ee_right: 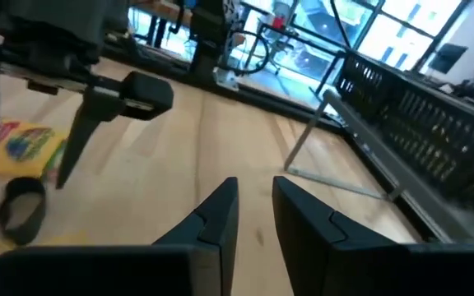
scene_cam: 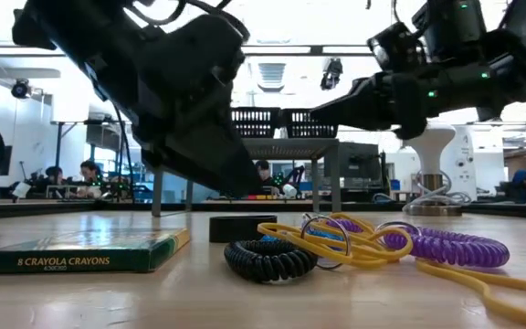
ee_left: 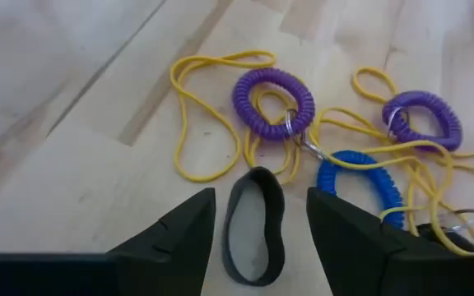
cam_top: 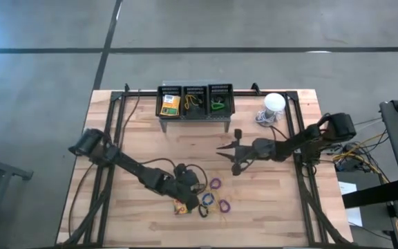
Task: Pick & Place Office Desk Supplies
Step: Put the black rubber band into the middle black bin
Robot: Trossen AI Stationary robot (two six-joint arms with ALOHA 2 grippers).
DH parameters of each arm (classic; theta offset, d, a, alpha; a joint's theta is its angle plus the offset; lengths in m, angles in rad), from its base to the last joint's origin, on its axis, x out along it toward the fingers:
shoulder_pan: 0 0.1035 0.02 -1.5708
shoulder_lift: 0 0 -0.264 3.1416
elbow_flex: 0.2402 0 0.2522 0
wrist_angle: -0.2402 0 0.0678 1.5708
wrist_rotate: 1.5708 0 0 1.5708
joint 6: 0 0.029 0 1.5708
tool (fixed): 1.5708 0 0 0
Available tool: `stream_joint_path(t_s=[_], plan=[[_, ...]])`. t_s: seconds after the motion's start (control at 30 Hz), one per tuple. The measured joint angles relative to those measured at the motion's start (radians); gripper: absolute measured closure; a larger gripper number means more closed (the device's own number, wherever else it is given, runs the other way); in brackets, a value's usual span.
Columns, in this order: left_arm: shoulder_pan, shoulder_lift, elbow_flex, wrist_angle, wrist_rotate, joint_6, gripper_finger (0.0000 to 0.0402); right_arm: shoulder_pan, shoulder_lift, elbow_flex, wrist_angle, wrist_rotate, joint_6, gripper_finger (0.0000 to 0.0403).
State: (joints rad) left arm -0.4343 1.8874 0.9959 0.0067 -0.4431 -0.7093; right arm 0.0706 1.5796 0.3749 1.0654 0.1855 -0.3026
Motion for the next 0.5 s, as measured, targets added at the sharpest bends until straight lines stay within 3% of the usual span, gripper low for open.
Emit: stream_joint_path(t_s=[0.3,0.5], plan=[[0.010,0.059,0.022,-0.013,0.017,-0.014,0.0210,0.001,-0.008,-0.036,0.032,-0.002,0.012,0.0330],[0.011,0.079,0.019,-0.008,0.070,-0.032,0.0274,0.001,-0.008,-0.027,0.021,-0.004,0.016,0.0330]])
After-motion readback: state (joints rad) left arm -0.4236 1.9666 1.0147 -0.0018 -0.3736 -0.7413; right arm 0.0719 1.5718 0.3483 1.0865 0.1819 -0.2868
